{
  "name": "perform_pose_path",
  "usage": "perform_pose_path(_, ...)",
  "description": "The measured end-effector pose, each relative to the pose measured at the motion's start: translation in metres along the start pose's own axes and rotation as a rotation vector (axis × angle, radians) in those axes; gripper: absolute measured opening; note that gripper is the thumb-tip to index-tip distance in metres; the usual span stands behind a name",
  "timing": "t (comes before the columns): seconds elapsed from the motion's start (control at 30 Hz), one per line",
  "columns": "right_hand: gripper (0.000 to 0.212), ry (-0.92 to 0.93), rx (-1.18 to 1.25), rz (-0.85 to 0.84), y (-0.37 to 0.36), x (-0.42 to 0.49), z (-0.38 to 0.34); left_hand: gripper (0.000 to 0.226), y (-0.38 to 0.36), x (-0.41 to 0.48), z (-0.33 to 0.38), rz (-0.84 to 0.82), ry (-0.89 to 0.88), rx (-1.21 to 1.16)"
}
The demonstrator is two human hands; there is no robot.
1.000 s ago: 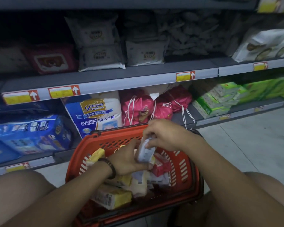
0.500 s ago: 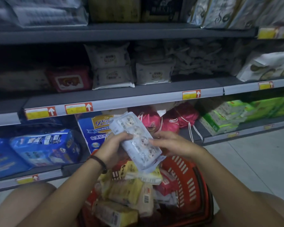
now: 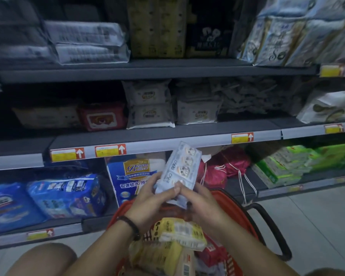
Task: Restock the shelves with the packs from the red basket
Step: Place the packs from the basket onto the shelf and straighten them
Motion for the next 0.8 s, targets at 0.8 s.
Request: perform_pose_path(0.8,0.043,0.549,0.022,0.158,-0.095,0.041,-0.216,0.060,0.066,-0.074,0.260,0.305,-0.723,0.889)
Point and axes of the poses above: each hand's wrist, its own x-axis towards the middle knuckle, its own y-axis out of the back of the hand, z = x × y, the point moved 4 cm from there along x, towards the middle knuckle, and after that the axes turned 14 degrees about -z, right-handed, at the moved point
